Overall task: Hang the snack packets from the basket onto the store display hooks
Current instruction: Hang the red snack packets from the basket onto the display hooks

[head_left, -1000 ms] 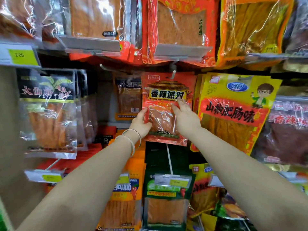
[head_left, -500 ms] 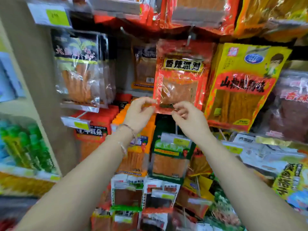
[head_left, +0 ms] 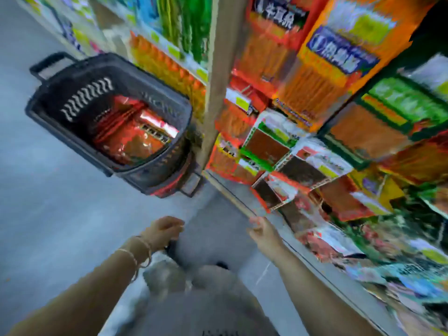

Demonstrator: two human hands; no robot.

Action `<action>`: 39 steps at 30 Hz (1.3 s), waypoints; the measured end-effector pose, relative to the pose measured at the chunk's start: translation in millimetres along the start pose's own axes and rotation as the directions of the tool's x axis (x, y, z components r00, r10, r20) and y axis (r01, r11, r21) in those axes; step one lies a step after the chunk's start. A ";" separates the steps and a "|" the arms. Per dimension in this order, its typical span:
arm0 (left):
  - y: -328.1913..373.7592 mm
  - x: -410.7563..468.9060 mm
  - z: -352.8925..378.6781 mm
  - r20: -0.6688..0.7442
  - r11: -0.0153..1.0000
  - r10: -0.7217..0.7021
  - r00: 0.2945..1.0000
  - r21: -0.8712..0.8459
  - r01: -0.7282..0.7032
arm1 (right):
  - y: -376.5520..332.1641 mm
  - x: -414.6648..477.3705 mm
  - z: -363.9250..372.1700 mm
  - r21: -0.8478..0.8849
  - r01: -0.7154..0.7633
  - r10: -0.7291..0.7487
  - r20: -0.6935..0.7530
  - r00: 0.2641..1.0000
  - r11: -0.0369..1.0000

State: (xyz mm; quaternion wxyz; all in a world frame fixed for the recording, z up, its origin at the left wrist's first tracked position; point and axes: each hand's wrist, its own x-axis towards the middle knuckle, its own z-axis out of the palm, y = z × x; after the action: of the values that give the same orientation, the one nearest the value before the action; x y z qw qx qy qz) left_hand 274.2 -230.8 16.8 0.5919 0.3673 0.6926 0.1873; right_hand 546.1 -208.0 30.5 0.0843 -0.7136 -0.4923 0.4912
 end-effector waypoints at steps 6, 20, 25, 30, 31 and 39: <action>-121.7 -32.7 -53.1 -0.077 0.926 -0.373 0.925 -0.087 0.367 | 19.4 -17.2 108.9 -0.212 -0.197 0.245 0.235 0.941 0.957; -187.7 -26.9 -261.8 -0.135 0.769 -0.615 0.777 -0.323 0.552 | -139.1 23.0 255.0 -0.172 -0.142 0.188 0.291 0.938 0.975; -176.6 -3.5 -293.9 -0.135 0.685 -0.672 0.728 -0.488 0.541 | -190.2 50.5 269.8 -0.096 -0.069 0.099 0.362 0.927 0.993; -142.7 36.1 -316.3 -0.128 0.659 -0.660 0.740 -0.571 0.489 | -248.0 92.6 275.4 0.027 0.008 -0.016 0.344 0.939 1.000; -132.5 45.3 -320.5 -0.142 0.668 -0.645 0.751 -0.582 0.464 | -260.0 102.7 274.7 0.043 0.021 -0.034 0.346 0.938 0.999; -32.3 136.4 -374.9 -0.257 0.812 -0.477 0.841 -0.495 0.309 | -334.0 205.8 261.7 0.124 -0.071 0.027 0.326 0.945 0.990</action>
State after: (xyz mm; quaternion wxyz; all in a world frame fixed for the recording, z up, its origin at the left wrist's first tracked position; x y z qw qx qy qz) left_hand -98.0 -86.7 -12.8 0.5435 0.0296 0.7930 0.2736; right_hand 140.6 25.9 -26.6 0.0376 -0.6281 -0.4473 0.6356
